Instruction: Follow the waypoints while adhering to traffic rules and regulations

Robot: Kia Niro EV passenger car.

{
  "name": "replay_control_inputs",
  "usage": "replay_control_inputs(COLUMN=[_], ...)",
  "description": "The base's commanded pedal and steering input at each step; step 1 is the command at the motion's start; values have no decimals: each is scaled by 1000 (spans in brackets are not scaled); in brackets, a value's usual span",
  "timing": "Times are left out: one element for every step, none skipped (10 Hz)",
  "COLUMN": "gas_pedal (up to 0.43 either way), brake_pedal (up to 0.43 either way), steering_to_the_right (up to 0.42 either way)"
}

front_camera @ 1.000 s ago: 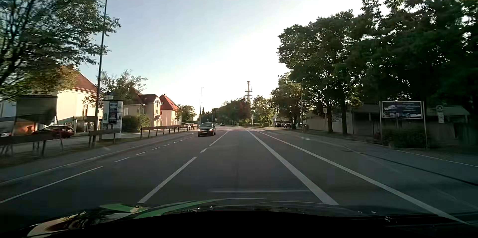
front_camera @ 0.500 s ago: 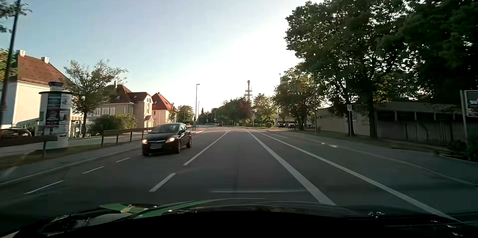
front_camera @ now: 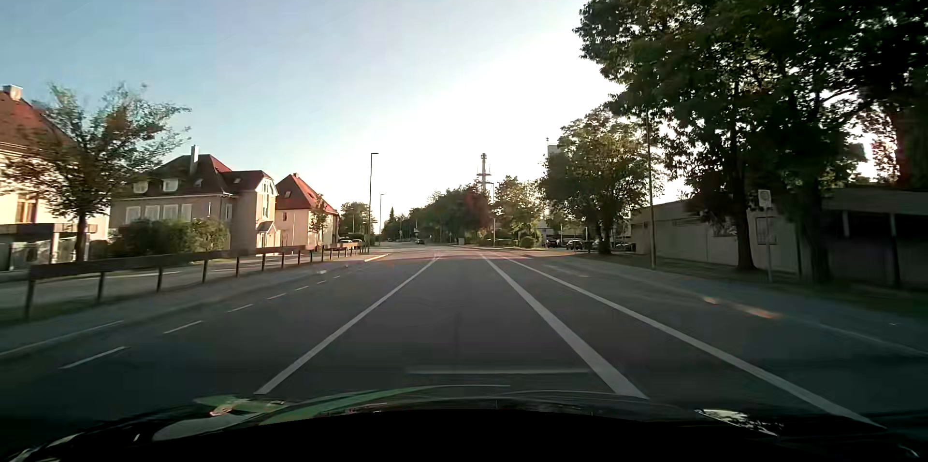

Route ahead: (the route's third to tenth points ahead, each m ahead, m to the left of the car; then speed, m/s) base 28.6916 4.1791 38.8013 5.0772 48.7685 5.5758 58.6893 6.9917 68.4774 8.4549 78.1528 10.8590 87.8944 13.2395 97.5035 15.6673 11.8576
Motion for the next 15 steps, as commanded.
replay_control_inputs(gas_pedal=[150, 150, 150, 150, 150, 150, 150, 150, 150, 150, 150, 150, 150, 138, 138], brake_pedal=[0, 0, 0, 0, 0, 0, 0, 0, 0, 0, 0, 0, 0, 0, 0], steering_to_the_right=[-2, -2, -3, -3, -3, -3, -3, -3, -3, -3, -3, -2, -2, -1, -1])
